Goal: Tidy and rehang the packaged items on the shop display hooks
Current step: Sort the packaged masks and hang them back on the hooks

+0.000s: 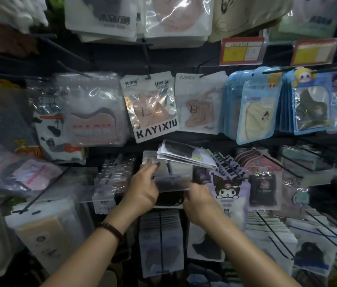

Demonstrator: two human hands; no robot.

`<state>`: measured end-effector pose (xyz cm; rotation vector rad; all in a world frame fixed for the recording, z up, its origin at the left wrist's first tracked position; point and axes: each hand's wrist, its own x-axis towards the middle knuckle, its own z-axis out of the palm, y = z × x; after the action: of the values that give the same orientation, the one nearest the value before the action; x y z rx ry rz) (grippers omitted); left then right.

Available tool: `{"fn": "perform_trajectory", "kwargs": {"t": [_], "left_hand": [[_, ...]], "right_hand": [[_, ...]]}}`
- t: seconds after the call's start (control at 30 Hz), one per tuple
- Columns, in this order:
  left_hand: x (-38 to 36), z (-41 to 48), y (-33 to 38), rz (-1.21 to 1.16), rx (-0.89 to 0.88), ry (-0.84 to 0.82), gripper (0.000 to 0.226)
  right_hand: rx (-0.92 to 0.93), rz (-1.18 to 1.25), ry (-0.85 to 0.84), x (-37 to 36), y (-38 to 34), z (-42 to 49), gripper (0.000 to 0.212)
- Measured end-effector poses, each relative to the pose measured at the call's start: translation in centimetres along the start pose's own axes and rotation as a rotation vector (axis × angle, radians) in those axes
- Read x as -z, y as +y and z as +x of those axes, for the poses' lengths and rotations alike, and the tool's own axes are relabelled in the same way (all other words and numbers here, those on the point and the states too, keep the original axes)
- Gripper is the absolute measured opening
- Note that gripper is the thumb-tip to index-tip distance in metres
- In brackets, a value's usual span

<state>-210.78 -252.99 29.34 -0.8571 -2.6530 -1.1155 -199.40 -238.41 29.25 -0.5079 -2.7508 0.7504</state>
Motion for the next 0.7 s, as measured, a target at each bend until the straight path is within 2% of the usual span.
{"fn": "perform_trajectory", "kwargs": {"t": [0.13, 0.2, 0.27, 0.37, 0.4, 0.57, 0.63, 0.7], "left_hand": [[2.4, -0.5, 0.9, -0.26, 0.086, 0.088, 0.054], [3.5, -0.2, 1.4, -0.417, 0.109, 0.088, 0.051], [4.7, 0.2, 2.4, -0.552, 0.136, 0.08, 0.05], [6.3, 1.6, 3.8, -0.685, 0.192, 0.044, 0.052], [6.6, 2.1, 4.2, -0.716, 0.212, 0.016, 0.054], [6.5, 4.2, 5.4, -0.781, 0.386, -0.096, 0.056], [6.4, 4.3, 5.6, -0.813, 0.403, -0.139, 0.053], [6.5, 4.2, 5.7, -0.844, 0.414, -0.168, 0.048]], "right_hand": [[0.077, 0.02, -0.014, 3.8, 0.6, -2.7, 0.033], [0.076, 0.211, -0.031, 6.6, 0.1, -3.7, 0.033], [0.114, 0.309, 0.039, 9.2, -0.6, -3.9, 0.029], [0.223, 0.112, 0.278, 11.3, -1.0, -1.7, 0.016], [0.25, 0.035, 0.306, 11.4, -1.0, -0.5, 0.017], [0.199, -0.388, 0.061, 10.0, -1.4, 4.9, 0.074], [0.185, -0.471, 0.037, 9.0, -1.2, 5.8, 0.073], [0.179, -0.53, 0.062, 8.3, -0.6, 6.2, 0.054]]}}
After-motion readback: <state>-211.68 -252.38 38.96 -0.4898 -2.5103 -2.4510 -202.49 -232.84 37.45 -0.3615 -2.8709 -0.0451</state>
